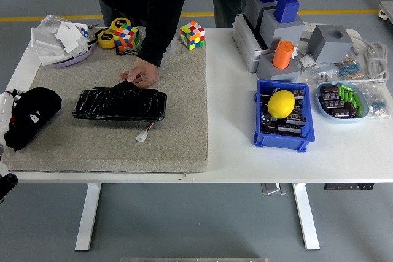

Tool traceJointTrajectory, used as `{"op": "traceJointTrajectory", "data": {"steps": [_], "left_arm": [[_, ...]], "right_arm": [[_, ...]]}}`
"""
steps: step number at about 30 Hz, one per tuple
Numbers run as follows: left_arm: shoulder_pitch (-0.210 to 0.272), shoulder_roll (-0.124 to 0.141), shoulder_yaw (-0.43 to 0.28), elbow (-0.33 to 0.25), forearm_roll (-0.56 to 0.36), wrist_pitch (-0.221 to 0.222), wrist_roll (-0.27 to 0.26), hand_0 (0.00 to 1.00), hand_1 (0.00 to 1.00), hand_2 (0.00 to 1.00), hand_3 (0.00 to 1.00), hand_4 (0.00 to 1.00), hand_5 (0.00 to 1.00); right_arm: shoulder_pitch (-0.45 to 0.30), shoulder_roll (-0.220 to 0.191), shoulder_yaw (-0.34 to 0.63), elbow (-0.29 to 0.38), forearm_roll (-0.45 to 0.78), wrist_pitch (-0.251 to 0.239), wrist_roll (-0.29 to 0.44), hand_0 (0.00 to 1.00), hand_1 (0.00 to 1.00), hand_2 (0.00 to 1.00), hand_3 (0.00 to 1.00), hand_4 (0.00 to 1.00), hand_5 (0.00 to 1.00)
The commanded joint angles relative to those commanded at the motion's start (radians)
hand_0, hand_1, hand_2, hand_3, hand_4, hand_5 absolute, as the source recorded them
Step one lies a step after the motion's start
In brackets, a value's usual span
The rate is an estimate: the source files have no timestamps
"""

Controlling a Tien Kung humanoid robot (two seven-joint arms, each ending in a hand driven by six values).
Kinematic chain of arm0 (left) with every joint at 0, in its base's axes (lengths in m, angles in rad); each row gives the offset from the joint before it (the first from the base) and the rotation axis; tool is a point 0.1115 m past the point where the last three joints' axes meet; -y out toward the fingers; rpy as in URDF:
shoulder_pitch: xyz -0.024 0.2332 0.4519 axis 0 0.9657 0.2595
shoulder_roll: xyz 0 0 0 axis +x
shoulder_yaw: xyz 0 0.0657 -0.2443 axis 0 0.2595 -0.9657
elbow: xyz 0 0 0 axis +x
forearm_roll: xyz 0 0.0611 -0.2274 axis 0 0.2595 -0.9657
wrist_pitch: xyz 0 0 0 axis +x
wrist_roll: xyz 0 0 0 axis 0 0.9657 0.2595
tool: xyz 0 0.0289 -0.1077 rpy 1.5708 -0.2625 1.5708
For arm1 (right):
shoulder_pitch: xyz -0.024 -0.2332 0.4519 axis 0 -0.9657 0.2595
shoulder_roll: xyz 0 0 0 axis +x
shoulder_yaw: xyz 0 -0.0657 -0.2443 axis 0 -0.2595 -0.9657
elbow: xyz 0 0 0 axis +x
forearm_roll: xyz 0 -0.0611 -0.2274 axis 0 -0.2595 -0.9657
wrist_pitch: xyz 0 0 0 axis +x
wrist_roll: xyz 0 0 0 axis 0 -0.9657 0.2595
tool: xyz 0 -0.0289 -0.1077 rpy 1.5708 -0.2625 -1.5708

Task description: Pick the rag up,wipe the panel,place it on the desk

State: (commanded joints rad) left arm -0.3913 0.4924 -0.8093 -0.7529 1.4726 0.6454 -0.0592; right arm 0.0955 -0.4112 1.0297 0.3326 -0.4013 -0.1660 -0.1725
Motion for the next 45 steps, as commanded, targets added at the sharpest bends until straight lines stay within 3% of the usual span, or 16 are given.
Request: {"op": "traceJointTrajectory", "data": {"steps": [8, 9, 15, 16, 21, 22, 27, 28, 39, 45], "left_arm": [[0.001, 0.001, -0.018, -0.017, 0.02, 0.0, 0.013, 0.282, 0.471, 0.526, 0.605, 0.775, 0.239], [0.0, 0.002, -0.023, -0.023, 0.029, 0.0, 0.021, 0.318, 0.513, 0.573, 0.728, 0.972, 0.433], [-0.002, 0.011, -0.043, -0.063, 0.043, -0.011, 0.022, 0.318, 0.513, 0.573, 0.728, 0.972, 0.433], [-0.004, 0.012, -0.046, -0.067, 0.045, -0.012, 0.021, 0.314, 0.518, 0.598, 0.736, 0.998, 0.571], [-0.007, 0.019, -0.048, -0.084, 0.051, -0.02, 0.022, 0.314, 0.518, 0.598, 0.736, 0.998, 0.571], [-0.009, 0.02, -0.049, -0.083, 0.05, -0.02, 0.022, 0.316, 0.521, 0.601, 0.74, 0.998, 0.645], [-0.015, 0.023, -0.052, -0.087, 0.047, -0.024, 0.019, 0.316, 0.521, 0.601, 0.74, 0.998, 0.645], [-0.015, 0.024, -0.053, -0.087, 0.044, -0.023, 0.014, 0.323, 0.522, 0.603, 0.742, 0.998, 0.738], [-0.015, 0.05, -0.078, -0.103, 0.057, -0.022, 0.02, 0.325, 0.523, 0.606, 0.743, 0.998, 0.732], [0.009, 0.068, -0.197, -0.19, 0.099, -0.037, 0.082, 0.327, 0.525, 0.611, 0.746, 0.998, 0.756]], "right_arm": [[0.0, -0.002, 0.003, -0.002, 0.002, 0.003, -0.002, 0.747, 0.676, 0.698, 0.633, 0.998, 0.609], [0.001, -0.002, 0.003, -0.003, 0.002, 0.003, -0.002, 0.747, 0.67, 0.698, 0.632, 0.998, 0.608], [0.006, -0.001, 0.005, -0.008, 0.006, 0.004, 0.0, 0.747, 0.67, 0.698, 0.632, 0.998, 0.608], [0.006, 0.0, 0.006, -0.008, 0.006, 0.004, 0.0, 0.746, 0.668, 0.698, 0.63, 0.998, 0.603], [0.008, 0.002, 0.011, -0.007, 0.005, 0.004, 0.002, 0.746, 0.668, 0.698, 0.63, 0.998, 0.603], [0.008, 0.002, 0.011, -0.007, 0.004, 0.003, 0.002, 0.746, 0.668, 0.698, 0.629, 0.998, 0.601], [0.009, 0.001, 0.01, -0.009, 0.005, 0.004, 0.001, 0.746, 0.668, 0.698, 0.629, 0.998, 0.601], [0.009, 0.001, 0.01, -0.009, 0.005, 0.004, 0.0, 0.746, 0.667, 0.698, 0.628, 0.998, 0.599], [0.002, 0.0, 0.006, -0.013, 0.01, 0.007, -0.003, 0.746, 0.667, 0.698, 0.628, 0.998, 0.598], [-0.003, 0.006, 0.004, -0.018, 0.013, 0.007, -0.002, 0.746, 0.667, 0.698, 0.627, 0.998, 0.595]]}}
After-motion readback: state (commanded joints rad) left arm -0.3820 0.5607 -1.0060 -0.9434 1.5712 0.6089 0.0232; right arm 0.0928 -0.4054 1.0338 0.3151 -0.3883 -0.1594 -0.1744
